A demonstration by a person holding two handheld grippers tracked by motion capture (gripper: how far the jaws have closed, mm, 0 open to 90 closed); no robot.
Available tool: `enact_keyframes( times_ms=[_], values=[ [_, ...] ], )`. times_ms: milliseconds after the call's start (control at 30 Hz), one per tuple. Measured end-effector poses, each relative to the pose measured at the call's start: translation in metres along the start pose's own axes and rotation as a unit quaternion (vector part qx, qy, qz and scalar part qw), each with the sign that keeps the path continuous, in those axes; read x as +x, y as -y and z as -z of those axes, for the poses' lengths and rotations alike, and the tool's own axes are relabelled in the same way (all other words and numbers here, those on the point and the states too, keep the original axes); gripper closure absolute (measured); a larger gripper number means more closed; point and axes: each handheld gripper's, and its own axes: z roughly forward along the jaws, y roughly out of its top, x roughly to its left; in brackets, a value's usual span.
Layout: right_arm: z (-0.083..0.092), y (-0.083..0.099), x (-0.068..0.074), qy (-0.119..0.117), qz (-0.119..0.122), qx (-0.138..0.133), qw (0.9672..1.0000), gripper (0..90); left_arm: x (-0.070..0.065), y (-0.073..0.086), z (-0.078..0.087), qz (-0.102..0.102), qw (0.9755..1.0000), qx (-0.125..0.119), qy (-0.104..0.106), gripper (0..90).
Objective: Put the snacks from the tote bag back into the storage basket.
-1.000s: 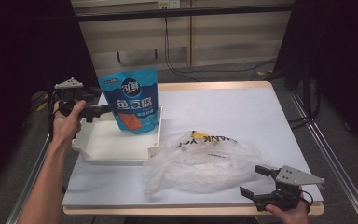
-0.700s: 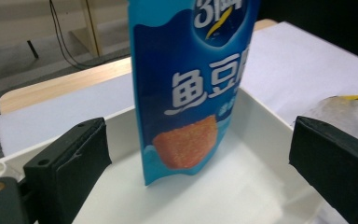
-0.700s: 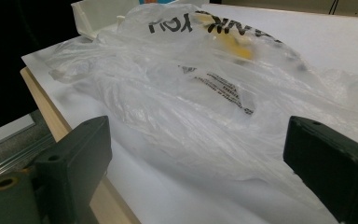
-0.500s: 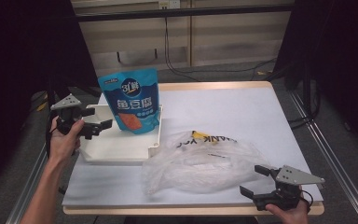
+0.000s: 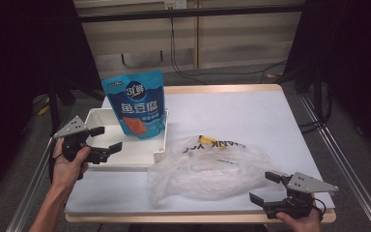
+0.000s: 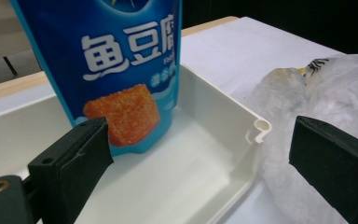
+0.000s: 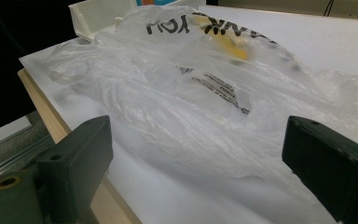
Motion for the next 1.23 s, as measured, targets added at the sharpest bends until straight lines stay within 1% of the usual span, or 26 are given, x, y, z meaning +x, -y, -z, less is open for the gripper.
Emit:
enact_keyframes(
  times_ms=[67, 100, 133, 167, 200, 233, 267, 300, 333, 400, 433, 500, 533, 633, 767, 800, 833, 867, 900, 933, 1033, 1067, 1167, 1200, 1233],
  values=[
    [0.001, 0.0, 0.0, 0.002, -0.001, 0.0, 1.0, 8.6, -0.004, 0.007, 0.001, 0.01, 0.9999, -0.004, 0.001, 4.7],
    [0.002, 0.001, 0.0, 0.002, -0.001, -0.001, 1.0, 8.6, -0.007, 0.01, 0.002, 0.008, 0.9999, -0.006, -0.009, 4.7],
    [0.002, 0.001, 0.0, 0.004, -0.002, -0.001, 1.0, 8.7, -0.009, 0.013, 0.003, 0.008, 0.9999, -0.007, -0.013, 4.6],
    [0.003, 0.001, 0.0, 0.005, -0.001, -0.001, 1.0, 8.6, -0.011, 0.016, 0.003, 0.013, 0.9998, -0.005, -0.012, 4.5],
    [0.003, 0.001, 0.0, 0.006, -0.003, -0.002, 1.0, 8.8, -0.014, 0.018, 0.004, 0.023, 0.9995, -0.006, -0.019, 4.5],
    [0.004, 0.001, 0.0, 0.007, -0.002, -0.002, 1.0, 9.0, -0.017, 0.021, 0.005, 0.024, 0.9995, -0.005, -0.019, 4.7],
    [0.004, 0.001, 0.0, 0.008, -0.003, -0.002, 1.0, 9.2, -0.022, 0.024, 0.007, 0.014, 0.9996, -0.002, -0.024, 4.9],
    [0.004, 0.001, 0.0, 0.007, -0.002, -0.002, 1.0, 9.3, -0.026, 0.027, 0.009, 0.012, 0.9995, -0.002, -0.028, 4.9],
    [0.003, 0.001, 0.0, 0.007, -0.002, -0.001, 1.0, 9.4, -0.029, 0.029, 0.01, 0.016, 0.9996, -0.004, -0.023, 4.9],
    [0.003, 0.001, 0.0, 0.008, 0.001, -0.002, 1.0, 9.7, -0.036, 0.036, 0.015, 0.018, 0.9994, -0.014, -0.027, 4.8],
    [0.002, 0.0, 0.001, 0.007, 0.0, -0.001, 1.0, 9.7, -0.039, 0.039, 0.016, 0.02, 0.9993, -0.018, -0.025, 4.5],
    [0.001, 0.0, 0.0, 0.006, 0.002, 0.001, 1.0, 9.7, -0.046, 0.047, 0.017, 0.028, 0.9995, -0.013, -0.01, 3.7],
    [0.001, 0.0, 0.0, 0.006, 0.002, 0.001, 1.0, 9.8, -0.048, 0.05, 0.017, 0.031, 0.9994, -0.01, -0.01, 3.7],
    [0.001, 0.0, 0.0, 0.005, 0.003, 0.0, 1.0, 10.8, -0.056, 0.058, 0.017, 0.035, 0.9992, -0.01, -0.018, 3.8],
    [0.003, 0.0, 0.001, 0.006, 0.004, -0.003, 1.0, 11.7, -0.067, 0.071, 0.02, 0.047, 0.9981, -0.028, -0.028, 3.8],
    [0.004, 0.0, 0.0, 0.007, 0.004, -0.005, 1.0, 11.7, -0.07, 0.075, 0.02, 0.045, 0.9979, -0.033, -0.034, 3.8],
    [0.004, 0.0, 0.0, 0.01, 0.002, -0.005, 0.9999, 11.7, -0.072, 0.079, 0.02, 0.039, 0.9981, -0.033, -0.035, 3.7],
    [0.005, 0.0, -0.001, 0.012, 0.003, -0.007, 0.9999, 11.7, -0.073, 0.083, 0.02, 0.038, 0.9981, -0.03, -0.038, 3.6],
    [0.005, 0.0, -0.001, 0.012, 0.002, -0.008, 0.9999, 11.7, -0.074, 0.087, 0.02, 0.048, 0.9976, -0.032, -0.037, 3.4],
    [0.005, 0.0, -0.001, 0.013, 0.001, -0.007, 0.9999, 11.7, -0.074, 0.091, 0.021, 0.055, 0.9971, -0.039, -0.037, 3.0],
    [0.005, -0.001, 0.0, 0.014, 0.002, -0.008, 0.9999, 11.7, -0.075, 0.099, 0.024, 0.059, 0.9962, -0.045, -0.045, 3.1],
    [0.005, -0.001, -0.001, 0.015, 0.003, -0.008, 0.9999, 11.7, -0.074, 0.101, 0.025, 0.061, 0.9961, -0.047, -0.042, 3.4],
    [0.005, -0.001, -0.002, 0.013, 0.003, -0.008, 0.9999, 11.6, -0.074, 0.105, 0.022, 0.072, 0.9962, -0.039, -0.03, 3.9],
    [0.005, -0.001, -0.002, 0.014, -0.002, -0.009, 0.9999, 11.6, -0.075, 0.105, 0.021, 0.068, 0.9966, -0.033, -0.033, 3.8],
    [0.005, -0.001, -0.002, 0.014, -0.002, -0.008, 0.9999, 11.6, -0.076, 0.106, 0.02, 0.066, 0.9968, -0.028, -0.035, 3.8]
  ],
)
